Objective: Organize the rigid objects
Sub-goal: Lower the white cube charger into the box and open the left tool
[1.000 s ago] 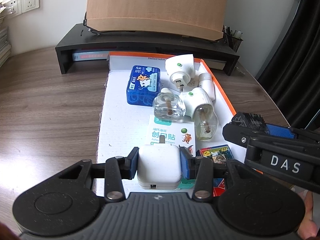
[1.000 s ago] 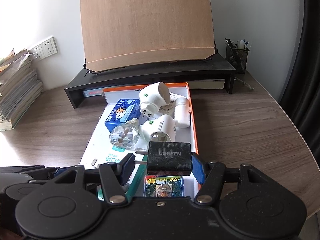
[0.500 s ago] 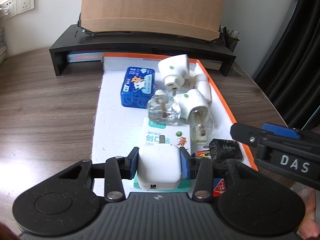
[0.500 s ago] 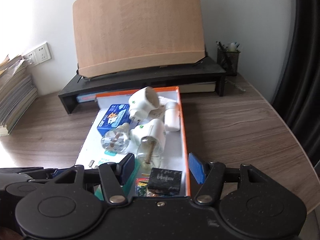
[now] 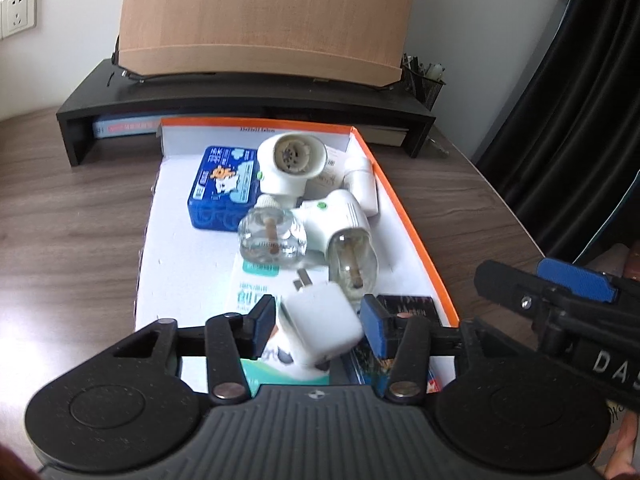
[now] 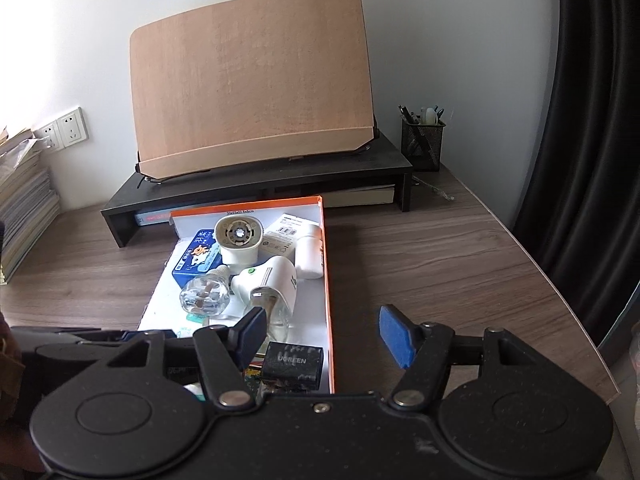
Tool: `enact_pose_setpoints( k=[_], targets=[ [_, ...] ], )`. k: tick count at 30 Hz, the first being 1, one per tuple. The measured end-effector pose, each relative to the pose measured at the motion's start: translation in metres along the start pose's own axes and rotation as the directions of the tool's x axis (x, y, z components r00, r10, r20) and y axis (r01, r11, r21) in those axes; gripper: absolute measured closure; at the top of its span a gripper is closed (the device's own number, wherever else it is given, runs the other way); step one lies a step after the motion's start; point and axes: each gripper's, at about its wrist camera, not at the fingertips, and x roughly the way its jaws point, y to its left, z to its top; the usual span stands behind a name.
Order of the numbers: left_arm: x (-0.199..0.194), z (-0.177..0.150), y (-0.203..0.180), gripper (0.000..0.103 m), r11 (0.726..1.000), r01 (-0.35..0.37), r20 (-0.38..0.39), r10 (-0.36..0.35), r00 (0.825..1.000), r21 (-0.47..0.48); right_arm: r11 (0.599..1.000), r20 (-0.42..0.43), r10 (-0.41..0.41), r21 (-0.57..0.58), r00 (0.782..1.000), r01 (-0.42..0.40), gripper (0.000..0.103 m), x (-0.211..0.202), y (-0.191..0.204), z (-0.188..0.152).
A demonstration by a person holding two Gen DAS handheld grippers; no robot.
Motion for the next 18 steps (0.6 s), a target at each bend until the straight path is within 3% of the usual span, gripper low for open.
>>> enact_pose_setpoints(
  k=[3, 5, 10, 13, 18],
  targets=[
    [-0.008, -0.002, 0.000, 0.036, 1.000, -0.004, -0.004, 0.004, 1.000, -0.003, 1.000, 0.011, 0.006, 0.003, 1.000, -0.006, 0.026, -0.005, -0.001, 0.001],
    [-0.016, -0.001, 0.000, 0.032, 1.000, -0.014, -0.006, 0.014, 1.000, -0.003, 1.000, 0.020, 0.012, 0.004, 1.000, -0.012, 0.026, -0.010, -0.002, 0.001],
    [-0.041, -0.003, 0.000, 0.006, 0.996, -0.090, 0.001, 0.090, 0.996, -0.009, 1.000, 0.033, 0.026, -0.006, 0.999, -0.026, 0.024, -0.023, -0.005, 0.001],
    [-0.052, -0.009, 0.001, 0.000, 0.991, -0.131, -0.006, 0.131, 0.991, -0.025, 0.999, 0.021, 0.033, -0.023, 0.999, -0.032, 0.024, -0.028, -0.006, -0.003],
    [-0.064, -0.020, 0.002, 0.000, 0.982, -0.181, -0.020, 0.180, 0.983, -0.060, 0.998, -0.012, 0.051, -0.048, 0.999, -0.051, 0.023, -0.035, -0.004, -0.016]
  ],
)
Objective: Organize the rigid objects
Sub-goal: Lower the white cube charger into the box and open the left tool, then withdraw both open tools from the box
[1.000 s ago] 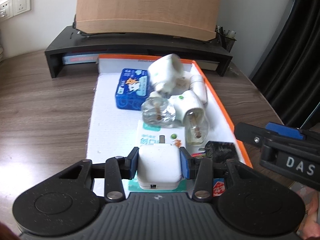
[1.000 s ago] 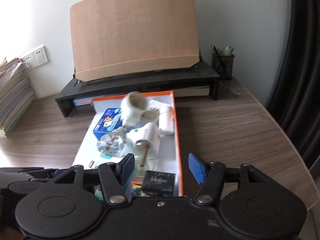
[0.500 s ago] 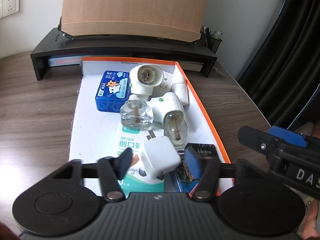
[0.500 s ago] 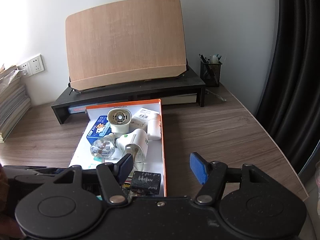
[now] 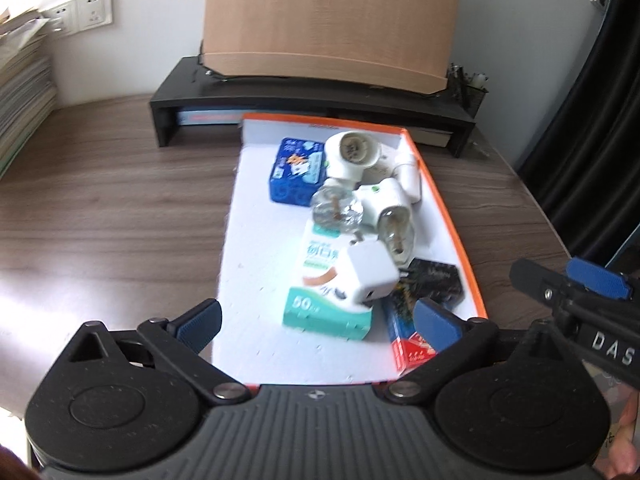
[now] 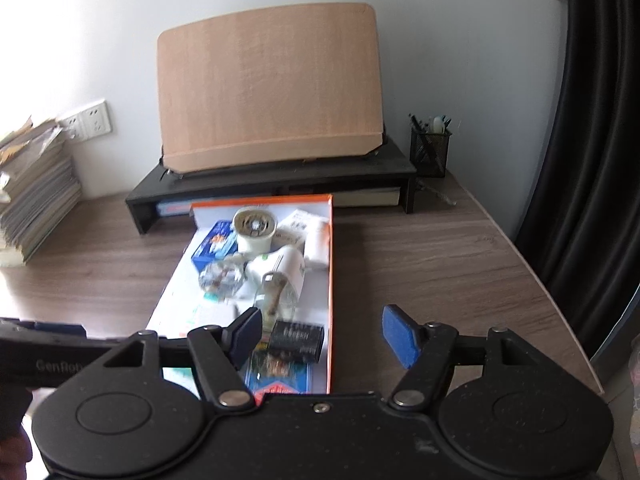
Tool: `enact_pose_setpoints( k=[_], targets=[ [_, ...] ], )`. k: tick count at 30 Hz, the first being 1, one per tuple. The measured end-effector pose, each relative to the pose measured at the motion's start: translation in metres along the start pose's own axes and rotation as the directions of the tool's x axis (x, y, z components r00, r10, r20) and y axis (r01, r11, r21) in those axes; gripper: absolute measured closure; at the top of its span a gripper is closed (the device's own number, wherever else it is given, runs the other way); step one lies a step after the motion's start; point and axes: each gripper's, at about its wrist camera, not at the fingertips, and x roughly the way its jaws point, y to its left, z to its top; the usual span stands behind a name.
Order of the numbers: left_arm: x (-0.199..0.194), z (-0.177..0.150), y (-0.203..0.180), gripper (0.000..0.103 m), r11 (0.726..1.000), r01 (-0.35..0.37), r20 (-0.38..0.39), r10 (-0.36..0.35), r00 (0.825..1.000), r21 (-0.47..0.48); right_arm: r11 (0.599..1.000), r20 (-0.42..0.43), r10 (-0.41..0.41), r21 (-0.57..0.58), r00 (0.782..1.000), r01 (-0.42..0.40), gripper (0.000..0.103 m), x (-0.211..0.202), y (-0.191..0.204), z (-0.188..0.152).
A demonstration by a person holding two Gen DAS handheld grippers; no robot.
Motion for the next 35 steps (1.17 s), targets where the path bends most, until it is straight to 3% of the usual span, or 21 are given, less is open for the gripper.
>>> enact_pose_setpoints(
  k=[11, 35],
  targets=[
    [0.004, -0.022, 0.001, 0.000, 0.998, -0.061, -0.062, 0.059, 0.996, -0.029, 1.000, -0.030, 0.019, -0.009, 0.999, -0.019, 0.022, -0.010, 0.000, -0.015],
    [-0.002, -0.038, -0.016, 0.000, 0.998, -0.059, -0.077, 0.059, 0.995, 0.000, 1.000, -0.056, 0.019, -0.013, 0.998, -0.019, 0.022, -0.022, -0.011, -0.030]
  ],
)
